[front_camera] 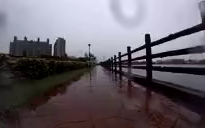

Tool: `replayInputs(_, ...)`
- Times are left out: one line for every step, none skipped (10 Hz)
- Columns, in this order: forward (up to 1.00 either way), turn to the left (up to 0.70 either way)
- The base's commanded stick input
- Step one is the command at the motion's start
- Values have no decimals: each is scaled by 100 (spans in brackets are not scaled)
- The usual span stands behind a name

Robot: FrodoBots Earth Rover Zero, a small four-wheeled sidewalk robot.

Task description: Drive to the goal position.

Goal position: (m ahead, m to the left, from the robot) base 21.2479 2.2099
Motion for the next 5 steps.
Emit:
replayInputs(91,0)
replayInputs(97,0)
replayInputs(100,0)
replayInputs(100,0)
replayInputs(100,0)
